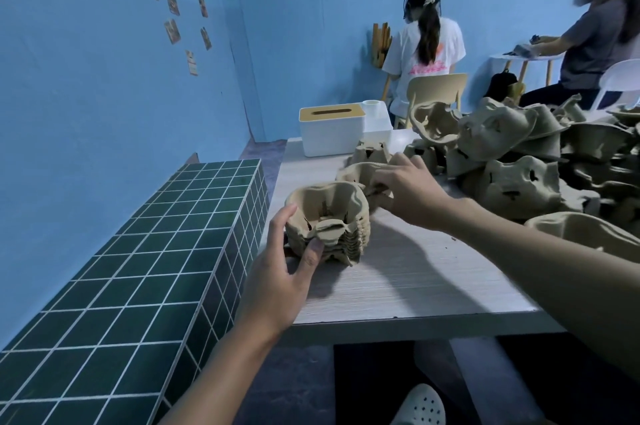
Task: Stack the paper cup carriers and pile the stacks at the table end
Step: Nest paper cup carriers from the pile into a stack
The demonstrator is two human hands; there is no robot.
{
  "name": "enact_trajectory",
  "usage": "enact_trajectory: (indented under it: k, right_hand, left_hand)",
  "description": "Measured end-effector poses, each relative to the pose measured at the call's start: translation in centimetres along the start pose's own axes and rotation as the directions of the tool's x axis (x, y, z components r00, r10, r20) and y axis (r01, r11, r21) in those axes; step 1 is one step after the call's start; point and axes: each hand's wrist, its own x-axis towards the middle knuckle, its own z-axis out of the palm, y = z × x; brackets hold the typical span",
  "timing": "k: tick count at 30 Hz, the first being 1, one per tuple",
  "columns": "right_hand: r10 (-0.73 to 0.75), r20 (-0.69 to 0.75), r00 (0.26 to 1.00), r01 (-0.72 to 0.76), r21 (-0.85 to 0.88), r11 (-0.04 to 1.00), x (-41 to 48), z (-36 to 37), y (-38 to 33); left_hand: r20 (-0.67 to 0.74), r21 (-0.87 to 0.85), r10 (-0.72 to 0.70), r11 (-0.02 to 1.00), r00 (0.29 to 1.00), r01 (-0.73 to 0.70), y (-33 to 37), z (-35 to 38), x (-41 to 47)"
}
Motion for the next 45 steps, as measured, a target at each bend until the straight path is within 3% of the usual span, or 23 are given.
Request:
enact_trajectory:
  k: [6,12,17,24,31,36,39,45]
  right_hand:
    - [0.118,-0.255,0.96,-0.048,0.266,0.963,-1.5,-2.8,0.2]
    - [-0.031,-0.428,0.903,0.165,0.281,0.945,-2.4,-5.6,-3.0]
    - [-0.177,-0.367,0.913,0.296,0.299,0.907,-3.3,-5.8,-5.4]
    - [-0.193,-0.213,0.958,0.256,0.33,0.908,-4.7,-5.0,-6.1]
    - [-0.113,-0.106,0.988,0.142,0.33,0.933,-7.8,-5.2,-5.0]
    - [0.053,-0.107,0.993,-0.037,0.15,0.988,-13.1,-5.8,-1.7]
    - [0.172,-0.156,0.973,-0.165,0.054,0.985,-16.4,-6.8,0.4]
    - [0.434,-0.144,0.889,-0.433,0.043,0.901,-21.6,-8.6,3.2]
  left_hand:
    - [0.002,-0.001,0.017,1.0,1.0,-0.017,0.1,-0.1,-0.1]
    - [0.001,-0.039,-0.024,0.999,1.0,0.024,0.2,0.0,0.0]
    - [-0.017,-0.039,-0.055,0.998,0.998,0.054,0.1,-0.1,0.1]
    - [-0.004,-0.09,-0.045,0.995,0.999,0.044,0.4,-0.2,0.0]
    - [-0.018,-0.002,0.025,1.0,1.0,-0.026,0.9,-0.2,-0.2]
    - [-0.013,-0.016,0.057,0.998,0.998,-0.057,0.1,-0.2,-0.3]
    - [0.004,-0.013,0.068,0.998,0.998,-0.068,0.3,-0.1,-0.4]
    - [0.037,-0.016,0.053,0.998,0.998,-0.053,0.5,-0.2,-0.6]
